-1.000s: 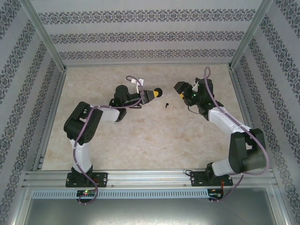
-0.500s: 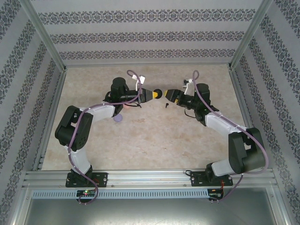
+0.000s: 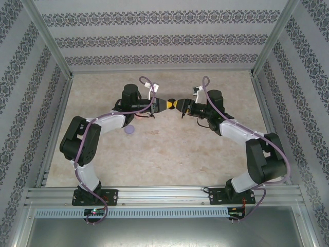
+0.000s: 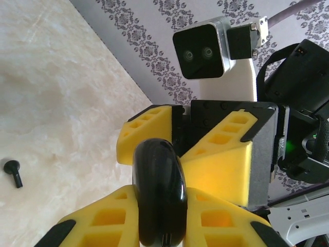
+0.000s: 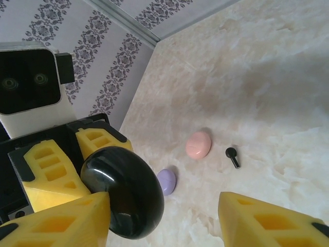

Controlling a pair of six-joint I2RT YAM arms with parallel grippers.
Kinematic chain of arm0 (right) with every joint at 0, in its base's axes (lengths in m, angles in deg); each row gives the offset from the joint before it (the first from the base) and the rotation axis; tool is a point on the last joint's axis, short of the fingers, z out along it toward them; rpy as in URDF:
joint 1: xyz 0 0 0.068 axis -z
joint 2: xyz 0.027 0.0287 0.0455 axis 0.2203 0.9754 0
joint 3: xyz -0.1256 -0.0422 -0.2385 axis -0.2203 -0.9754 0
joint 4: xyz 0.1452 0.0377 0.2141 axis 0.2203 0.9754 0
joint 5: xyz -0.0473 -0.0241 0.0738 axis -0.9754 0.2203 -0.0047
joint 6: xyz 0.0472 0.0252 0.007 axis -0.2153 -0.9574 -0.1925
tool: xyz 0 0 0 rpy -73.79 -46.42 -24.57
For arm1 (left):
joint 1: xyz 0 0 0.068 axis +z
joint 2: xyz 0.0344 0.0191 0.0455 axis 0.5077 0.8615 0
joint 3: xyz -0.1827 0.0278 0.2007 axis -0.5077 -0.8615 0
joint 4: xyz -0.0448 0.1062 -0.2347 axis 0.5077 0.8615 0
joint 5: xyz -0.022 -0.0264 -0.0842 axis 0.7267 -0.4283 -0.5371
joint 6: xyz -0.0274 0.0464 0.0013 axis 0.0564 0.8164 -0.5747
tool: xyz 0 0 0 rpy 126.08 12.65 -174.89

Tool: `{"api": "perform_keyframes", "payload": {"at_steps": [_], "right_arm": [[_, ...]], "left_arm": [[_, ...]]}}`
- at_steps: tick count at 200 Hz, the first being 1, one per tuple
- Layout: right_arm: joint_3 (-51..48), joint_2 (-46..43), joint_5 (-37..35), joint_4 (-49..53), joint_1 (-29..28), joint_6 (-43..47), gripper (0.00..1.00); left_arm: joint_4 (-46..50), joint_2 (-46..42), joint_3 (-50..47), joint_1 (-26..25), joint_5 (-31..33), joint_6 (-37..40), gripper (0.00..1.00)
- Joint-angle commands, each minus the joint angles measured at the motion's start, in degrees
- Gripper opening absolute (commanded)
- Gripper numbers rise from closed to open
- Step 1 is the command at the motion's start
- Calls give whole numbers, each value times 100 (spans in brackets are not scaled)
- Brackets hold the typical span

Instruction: Insert the wireless bluetooth earbuds into the charging case

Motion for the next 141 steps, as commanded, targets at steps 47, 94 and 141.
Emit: {"api": "perform_keyframes", "payload": {"at_steps": [47,94,141], "right_arm": [[-621,-32,-131,-144,477,-203,52],[-499,-790,297,-123,338,-195,53],[-127,-846,340,94,112,89,49]], "left_arm": [[-213,-585,59,13,-173,165,0],[-508,-463,2,18,-223,-2,0],[-759,-321,24,21,-374,-234,0]]}}
